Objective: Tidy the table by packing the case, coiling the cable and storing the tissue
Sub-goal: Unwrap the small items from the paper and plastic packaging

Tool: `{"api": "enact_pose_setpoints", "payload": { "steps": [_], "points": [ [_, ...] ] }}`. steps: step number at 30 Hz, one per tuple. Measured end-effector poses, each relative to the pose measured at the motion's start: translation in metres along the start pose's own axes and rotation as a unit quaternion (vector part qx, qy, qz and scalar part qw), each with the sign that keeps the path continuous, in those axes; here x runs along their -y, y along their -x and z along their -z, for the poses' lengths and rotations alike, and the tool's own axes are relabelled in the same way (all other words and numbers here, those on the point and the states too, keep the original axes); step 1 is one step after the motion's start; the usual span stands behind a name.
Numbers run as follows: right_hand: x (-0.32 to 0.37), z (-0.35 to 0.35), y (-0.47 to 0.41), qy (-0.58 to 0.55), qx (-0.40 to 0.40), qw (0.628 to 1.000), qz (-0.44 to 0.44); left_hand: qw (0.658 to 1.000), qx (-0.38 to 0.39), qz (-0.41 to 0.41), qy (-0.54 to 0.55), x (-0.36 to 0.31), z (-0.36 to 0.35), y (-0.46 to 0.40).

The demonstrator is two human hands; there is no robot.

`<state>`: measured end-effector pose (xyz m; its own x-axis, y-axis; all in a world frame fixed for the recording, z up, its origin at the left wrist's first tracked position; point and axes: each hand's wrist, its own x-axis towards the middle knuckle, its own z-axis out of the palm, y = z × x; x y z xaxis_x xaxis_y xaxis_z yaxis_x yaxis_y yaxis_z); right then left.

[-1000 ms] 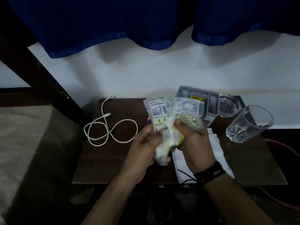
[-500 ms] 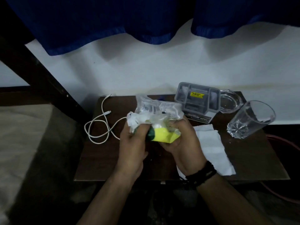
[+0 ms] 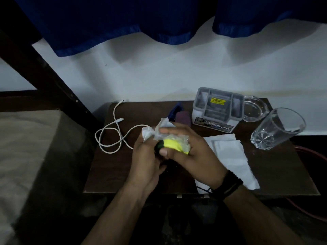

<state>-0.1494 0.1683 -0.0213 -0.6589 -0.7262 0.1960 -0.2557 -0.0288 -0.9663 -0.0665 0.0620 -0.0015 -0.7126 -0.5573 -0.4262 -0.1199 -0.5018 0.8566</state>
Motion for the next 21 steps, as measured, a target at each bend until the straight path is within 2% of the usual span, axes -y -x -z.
{"api": "enact_pose_setpoints", "payload": {
  "steps": [3,6,8,12,16,18,21],
  "points": [
    [0.009,0.006,-0.002,-0.114,-0.041,0.991,-0.05,0.998,0.042,-0.037,-0.02,-0.002,-0.004,0.005],
    [0.013,0.013,-0.003,-0.267,-0.101,0.947,-0.145,0.99,0.063,-0.121,-0.04,-0.002,-0.007,0.01],
    [0.01,0.015,-0.005,-0.307,-0.144,0.925,-0.171,0.982,0.065,-0.167,-0.056,0.0,-0.007,0.009],
    [0.009,0.015,-0.007,-0.314,-0.21,0.907,-0.186,0.947,0.07,-0.253,-0.183,0.012,-0.005,0.006],
    [0.011,0.005,-0.01,-0.312,-0.198,0.909,-0.194,0.866,0.057,-0.37,-0.332,0.026,-0.008,0.004],
    [0.009,0.002,-0.008,-0.264,-0.191,0.924,-0.198,0.855,0.051,-0.387,-0.342,0.028,-0.011,0.008],
    [0.011,-0.003,-0.008,-0.233,-0.182,0.933,-0.205,0.843,0.105,-0.402,-0.342,0.029,-0.011,0.013]
  ]
}}
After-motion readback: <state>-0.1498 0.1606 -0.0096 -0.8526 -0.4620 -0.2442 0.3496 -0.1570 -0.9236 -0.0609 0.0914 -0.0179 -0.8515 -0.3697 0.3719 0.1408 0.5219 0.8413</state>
